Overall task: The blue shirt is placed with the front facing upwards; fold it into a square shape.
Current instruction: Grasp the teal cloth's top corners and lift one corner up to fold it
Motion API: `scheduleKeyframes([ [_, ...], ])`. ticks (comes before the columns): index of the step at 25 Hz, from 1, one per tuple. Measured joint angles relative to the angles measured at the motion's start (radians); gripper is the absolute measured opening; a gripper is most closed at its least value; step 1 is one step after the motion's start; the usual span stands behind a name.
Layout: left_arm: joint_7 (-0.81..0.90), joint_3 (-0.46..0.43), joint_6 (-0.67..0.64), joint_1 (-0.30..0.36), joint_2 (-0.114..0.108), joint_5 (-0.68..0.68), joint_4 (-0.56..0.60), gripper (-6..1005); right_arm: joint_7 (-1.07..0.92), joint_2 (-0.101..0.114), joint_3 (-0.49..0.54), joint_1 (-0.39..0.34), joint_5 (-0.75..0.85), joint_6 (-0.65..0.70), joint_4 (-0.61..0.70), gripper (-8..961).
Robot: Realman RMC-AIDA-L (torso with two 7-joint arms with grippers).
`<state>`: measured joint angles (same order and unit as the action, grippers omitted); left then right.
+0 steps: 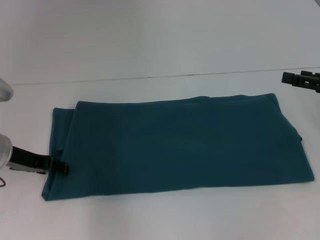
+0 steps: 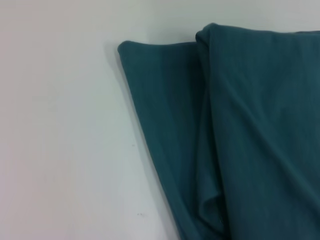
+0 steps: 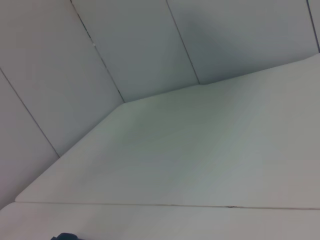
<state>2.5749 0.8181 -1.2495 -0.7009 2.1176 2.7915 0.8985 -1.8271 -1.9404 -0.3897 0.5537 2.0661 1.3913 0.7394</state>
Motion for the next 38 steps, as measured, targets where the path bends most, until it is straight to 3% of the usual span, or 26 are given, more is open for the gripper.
scheduleKeyframes([
  [38,-0.011,0.01,-0.009,-0.031,0.028,-0.014,0.0,660,0.002,0.0,0.0,-0.005,-0.01,0.003,0.0,916],
])
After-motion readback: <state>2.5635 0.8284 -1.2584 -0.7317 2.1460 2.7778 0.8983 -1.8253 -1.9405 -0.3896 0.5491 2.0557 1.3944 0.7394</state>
